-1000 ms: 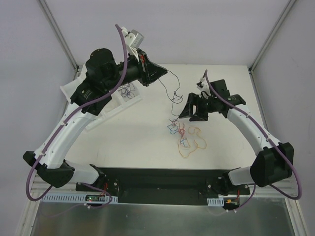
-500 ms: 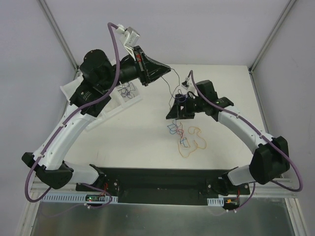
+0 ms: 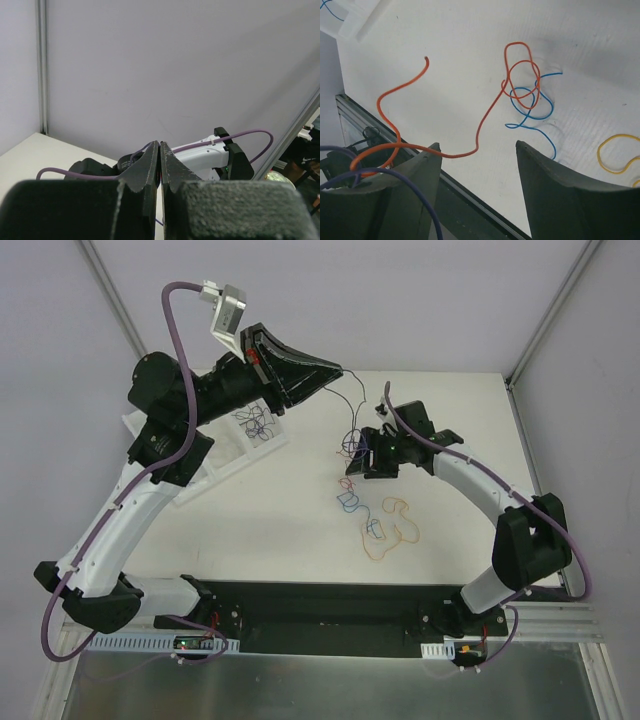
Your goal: Untangle the cables
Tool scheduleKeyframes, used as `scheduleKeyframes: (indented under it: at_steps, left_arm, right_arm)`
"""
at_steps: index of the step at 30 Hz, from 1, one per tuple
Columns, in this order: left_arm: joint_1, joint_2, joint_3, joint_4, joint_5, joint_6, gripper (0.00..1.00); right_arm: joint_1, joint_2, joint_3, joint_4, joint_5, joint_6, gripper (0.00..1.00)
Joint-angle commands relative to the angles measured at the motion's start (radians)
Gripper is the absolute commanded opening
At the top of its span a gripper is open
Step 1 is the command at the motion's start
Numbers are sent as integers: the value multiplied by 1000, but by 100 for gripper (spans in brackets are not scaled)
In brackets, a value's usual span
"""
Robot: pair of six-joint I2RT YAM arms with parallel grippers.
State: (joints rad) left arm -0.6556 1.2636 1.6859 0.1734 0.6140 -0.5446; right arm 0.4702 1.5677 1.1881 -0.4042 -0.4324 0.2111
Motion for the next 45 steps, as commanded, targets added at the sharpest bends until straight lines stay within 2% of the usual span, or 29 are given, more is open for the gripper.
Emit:
scheduleKeyframes:
  at_steps: [1,5,12,14,19,28,34,41,45]
  left_arm:
    - [-9,-26,-9,87,27,-32,0]
    - [-9,-17,-14,89,23,-34,0]
    - [-9,-9,-11,94,24,-35,0]
    - [-9,-9,-6,91,23,-29,0]
    - [-9,-16,27,25,-25,35,0]
    - [-9,-249,-22,-169,-522,379,0]
    - [-9,-346,-64,-203,-793,486,0]
    - [-9,-340,-126,-262,-870,427,0]
    - [-9,-264,-167,-379,-794,332,0]
  right_arm:
    - [-4,-6,35,60,-67,14,63]
    - [-2,-8,37,70,-69,11,62]
    - [5,-18,73,41,0,-10,53]
    - [5,-24,74,51,3,-7,44]
    - [4,-23,73,-11,125,-13,1]
    - [-156,-63,-77,-160,300,40,0]
    - [-205,-57,-119,-265,400,-9,0]
    - [-223,-17,-105,-335,399,-32,0]
    - [-222,-38,-94,-320,275,-82,0]
